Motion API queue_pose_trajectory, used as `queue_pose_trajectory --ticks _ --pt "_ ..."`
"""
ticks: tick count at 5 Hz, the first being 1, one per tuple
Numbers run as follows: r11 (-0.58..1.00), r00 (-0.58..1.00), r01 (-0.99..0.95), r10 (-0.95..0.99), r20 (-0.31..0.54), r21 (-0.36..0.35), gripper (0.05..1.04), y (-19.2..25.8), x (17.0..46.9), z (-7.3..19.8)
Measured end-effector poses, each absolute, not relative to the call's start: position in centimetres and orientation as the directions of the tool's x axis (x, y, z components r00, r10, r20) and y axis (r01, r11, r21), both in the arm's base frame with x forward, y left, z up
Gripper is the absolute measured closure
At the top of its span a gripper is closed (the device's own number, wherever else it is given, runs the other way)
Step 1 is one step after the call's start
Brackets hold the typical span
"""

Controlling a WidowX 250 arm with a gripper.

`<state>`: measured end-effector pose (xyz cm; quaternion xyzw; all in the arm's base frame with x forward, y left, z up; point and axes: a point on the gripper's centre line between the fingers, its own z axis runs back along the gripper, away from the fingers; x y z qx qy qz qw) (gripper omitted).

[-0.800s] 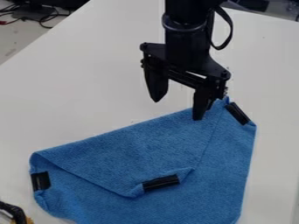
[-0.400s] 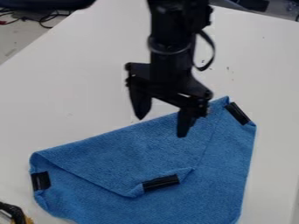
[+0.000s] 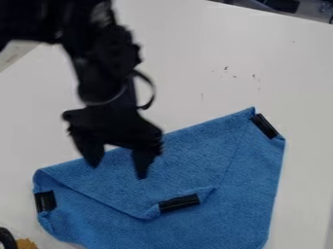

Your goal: Fold the cloth from bottom left to top right

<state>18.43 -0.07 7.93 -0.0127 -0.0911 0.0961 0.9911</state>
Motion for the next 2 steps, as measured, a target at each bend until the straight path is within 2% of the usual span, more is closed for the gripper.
queue_pose_trajectory --ticks 1,2 --pt "0.961 0.949 -0.275 0.278 0.147 -0.041 0.083 3.0 16.8 5.5" --pt "0.939 0.926 -0.343 0.34 0.161 -0.014 0.083 5.9 15.6 3.9"
